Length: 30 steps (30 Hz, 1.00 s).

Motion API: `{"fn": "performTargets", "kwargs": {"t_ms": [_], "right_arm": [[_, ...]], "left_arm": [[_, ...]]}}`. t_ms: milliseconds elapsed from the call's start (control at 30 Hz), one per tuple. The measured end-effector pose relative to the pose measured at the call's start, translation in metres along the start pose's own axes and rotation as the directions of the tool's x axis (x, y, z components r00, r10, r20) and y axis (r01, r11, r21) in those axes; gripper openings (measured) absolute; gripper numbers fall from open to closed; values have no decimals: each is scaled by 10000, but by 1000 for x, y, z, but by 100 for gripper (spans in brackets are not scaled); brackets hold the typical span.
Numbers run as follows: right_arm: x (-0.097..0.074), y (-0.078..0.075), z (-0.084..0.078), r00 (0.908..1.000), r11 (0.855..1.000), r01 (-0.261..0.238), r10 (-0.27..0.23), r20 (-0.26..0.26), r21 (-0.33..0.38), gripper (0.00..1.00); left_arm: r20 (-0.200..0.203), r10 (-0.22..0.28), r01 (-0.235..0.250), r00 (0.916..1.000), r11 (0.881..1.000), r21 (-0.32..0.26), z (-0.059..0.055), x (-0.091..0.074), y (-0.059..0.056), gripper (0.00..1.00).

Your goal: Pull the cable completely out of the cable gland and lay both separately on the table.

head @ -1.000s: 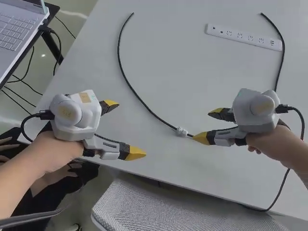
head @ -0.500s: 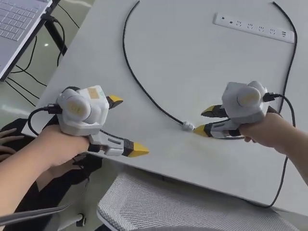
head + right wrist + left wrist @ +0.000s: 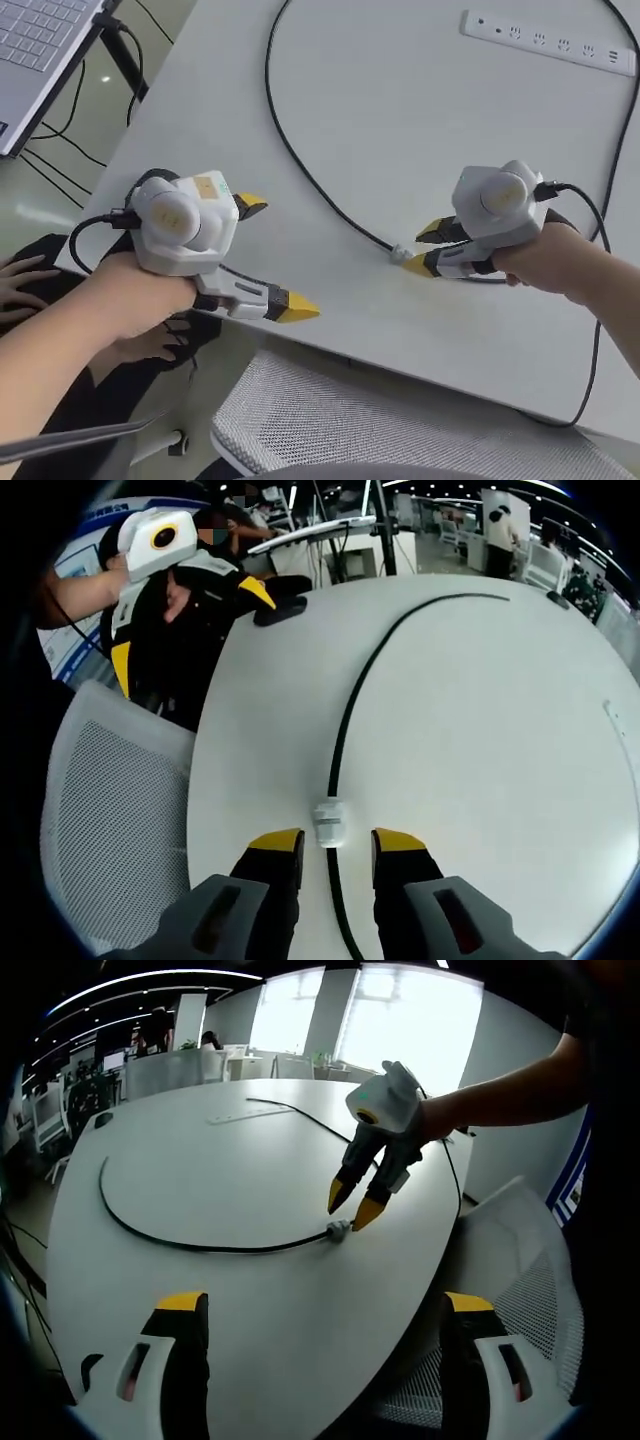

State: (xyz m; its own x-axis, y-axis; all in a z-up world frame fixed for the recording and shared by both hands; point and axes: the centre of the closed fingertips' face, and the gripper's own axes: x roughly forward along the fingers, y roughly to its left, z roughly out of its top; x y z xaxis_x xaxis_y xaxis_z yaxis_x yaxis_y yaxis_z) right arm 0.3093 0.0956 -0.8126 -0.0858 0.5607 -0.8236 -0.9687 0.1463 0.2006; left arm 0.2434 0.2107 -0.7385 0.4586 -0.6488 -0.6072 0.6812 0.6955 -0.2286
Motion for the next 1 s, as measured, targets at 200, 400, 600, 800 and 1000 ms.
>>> {"fn": "performTargets", "kwargs": {"t_ms": [200,400,600,800,1000], "right_arm": [[5,0,-1,9998,9999,-83,81,-165,-138,17],[7,2,-3,9994,9997,-228,225,-275,-92,13],[7,5,-3,9989,9992,-339,332,-344,-200,9],[7,4,-2,9992,9995,-156,146,-378,-267,8],[3,6,0,9994,9998,-28,21,-339,-216,7]], "left_arm": [[-30,-89,89,10000,10000,18,0,0,0,95],[-86,-135,135,9999,9999,5,-1,1,0,95],[-170,-223,224,9996,9997,38,-2,4,-3,94],[-130,-259,260,9996,9996,54,0,5,-6,93],[-270,-348,354,9990,9991,220,2,8,-11,92]]}}
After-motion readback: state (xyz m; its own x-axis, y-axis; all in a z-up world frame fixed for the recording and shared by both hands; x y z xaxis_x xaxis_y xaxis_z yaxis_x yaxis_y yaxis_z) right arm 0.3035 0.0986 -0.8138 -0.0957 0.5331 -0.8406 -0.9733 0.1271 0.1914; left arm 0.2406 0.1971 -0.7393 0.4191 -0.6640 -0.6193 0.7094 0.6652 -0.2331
